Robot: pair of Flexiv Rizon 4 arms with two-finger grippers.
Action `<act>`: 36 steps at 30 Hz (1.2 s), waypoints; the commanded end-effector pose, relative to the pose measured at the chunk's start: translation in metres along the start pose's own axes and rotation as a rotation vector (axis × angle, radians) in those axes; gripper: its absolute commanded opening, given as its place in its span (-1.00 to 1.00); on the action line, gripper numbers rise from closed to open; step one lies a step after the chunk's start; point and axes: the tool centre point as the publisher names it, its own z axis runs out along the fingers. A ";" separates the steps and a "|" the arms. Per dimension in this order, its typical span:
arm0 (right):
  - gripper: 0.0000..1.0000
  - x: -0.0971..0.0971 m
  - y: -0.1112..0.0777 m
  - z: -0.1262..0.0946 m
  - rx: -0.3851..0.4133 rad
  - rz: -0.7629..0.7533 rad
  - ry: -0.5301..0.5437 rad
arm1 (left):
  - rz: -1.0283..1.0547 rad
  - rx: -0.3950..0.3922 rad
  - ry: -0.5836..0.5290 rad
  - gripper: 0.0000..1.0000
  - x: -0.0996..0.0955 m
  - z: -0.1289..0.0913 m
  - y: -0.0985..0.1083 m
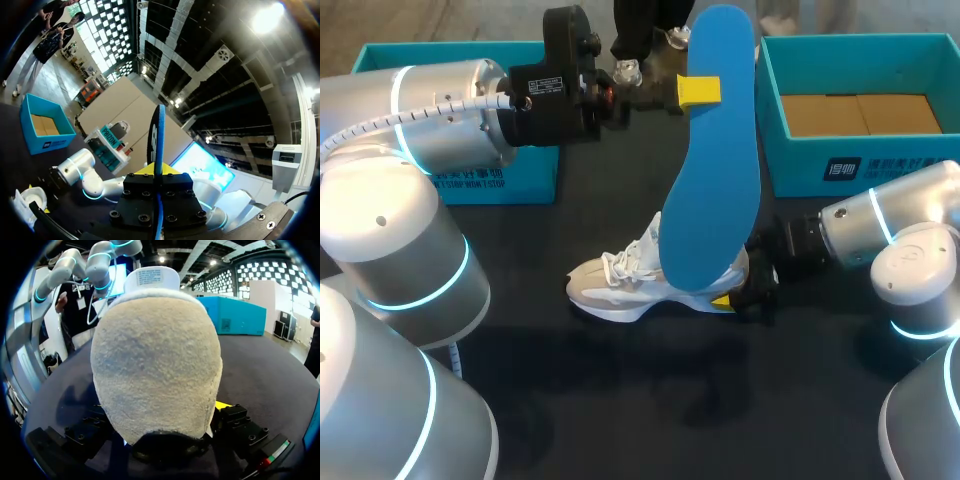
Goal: Take the shoe out of the shoebox, open the shoe tongue, remove and reinsert the insole, then place the shoe into the shoebox
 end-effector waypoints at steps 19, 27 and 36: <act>1.00 -0.006 0.010 -0.042 0.166 0.043 -0.018 | 0.001 0.004 -0.001 -1.00 0.000 0.000 0.002; 1.00 -0.003 0.022 -0.053 0.339 0.093 -0.010 | 0.001 0.004 -0.001 -1.00 0.000 0.000 0.002; 1.00 0.007 0.036 -0.066 0.480 0.086 -0.042 | 0.001 0.004 -0.001 -1.00 0.000 0.000 0.002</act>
